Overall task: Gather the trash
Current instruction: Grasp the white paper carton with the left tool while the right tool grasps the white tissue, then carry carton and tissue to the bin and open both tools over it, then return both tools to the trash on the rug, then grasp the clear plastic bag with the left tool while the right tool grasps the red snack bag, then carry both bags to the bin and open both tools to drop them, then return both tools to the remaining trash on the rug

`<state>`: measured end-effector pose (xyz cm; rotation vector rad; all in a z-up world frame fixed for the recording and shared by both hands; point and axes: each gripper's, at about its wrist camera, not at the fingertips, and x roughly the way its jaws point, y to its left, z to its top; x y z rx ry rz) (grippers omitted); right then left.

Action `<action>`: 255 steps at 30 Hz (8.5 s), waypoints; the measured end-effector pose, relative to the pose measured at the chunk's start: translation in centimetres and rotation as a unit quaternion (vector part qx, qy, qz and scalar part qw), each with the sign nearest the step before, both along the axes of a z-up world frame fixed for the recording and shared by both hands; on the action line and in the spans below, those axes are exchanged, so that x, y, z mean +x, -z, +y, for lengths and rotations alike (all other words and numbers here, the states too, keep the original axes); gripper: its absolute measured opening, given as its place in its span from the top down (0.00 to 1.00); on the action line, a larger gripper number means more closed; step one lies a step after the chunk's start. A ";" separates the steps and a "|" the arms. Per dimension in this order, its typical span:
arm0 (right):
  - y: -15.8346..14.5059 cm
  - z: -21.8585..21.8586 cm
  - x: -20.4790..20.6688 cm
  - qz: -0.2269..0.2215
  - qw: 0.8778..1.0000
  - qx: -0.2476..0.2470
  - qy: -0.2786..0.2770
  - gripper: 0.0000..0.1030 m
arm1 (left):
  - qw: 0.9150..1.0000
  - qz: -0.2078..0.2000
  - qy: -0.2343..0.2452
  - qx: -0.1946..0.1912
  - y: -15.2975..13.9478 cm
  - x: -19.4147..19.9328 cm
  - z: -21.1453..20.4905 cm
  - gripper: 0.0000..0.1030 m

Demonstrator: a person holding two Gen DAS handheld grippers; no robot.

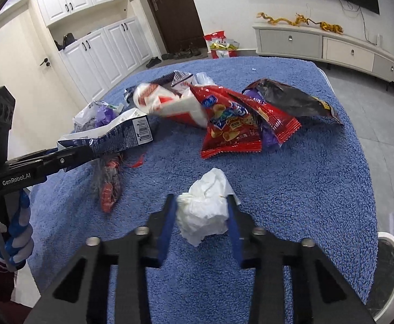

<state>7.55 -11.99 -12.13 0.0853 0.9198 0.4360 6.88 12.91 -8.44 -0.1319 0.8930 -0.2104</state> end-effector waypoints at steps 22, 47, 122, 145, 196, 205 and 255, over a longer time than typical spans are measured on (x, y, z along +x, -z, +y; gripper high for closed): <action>-7.7 -3.7 -6.6 -0.101 0.995 0.018 0.018 0.90 | 0.997 -0.078 0.028 0.009 -7.5 -5.3 -2.6 0.51; 1.8 -33.1 -11.5 -0.023 0.946 -0.002 0.324 0.89 | 0.933 0.067 0.353 0.028 0.6 -1.3 -41.2 0.51; -10.3 -10.0 -6.1 -0.108 0.987 -0.009 0.116 0.42 | 0.997 0.057 0.011 -0.049 0.7 -0.3 -2.3 0.29; -3.4 1.9 4.4 -0.060 0.986 -0.152 0.021 0.82 | 0.997 0.063 -0.026 -0.041 4.2 3.5 -1.4 0.57; -9.3 -24.3 -16.6 -0.150 0.957 -0.008 0.248 0.92 | 0.970 -0.026 0.243 -0.004 -7.3 -7.2 -23.0 0.83; -1.5 -32.0 -15.4 -0.069 0.946 0.023 0.317 0.92 | 0.933 0.046 0.354 0.046 -1.2 -5.0 -36.9 0.83; -4.5 -30.7 -15.1 -0.076 0.931 -0.004 0.358 0.61 | 0.945 0.013 0.325 -0.016 -4.8 -3.8 -33.7 0.39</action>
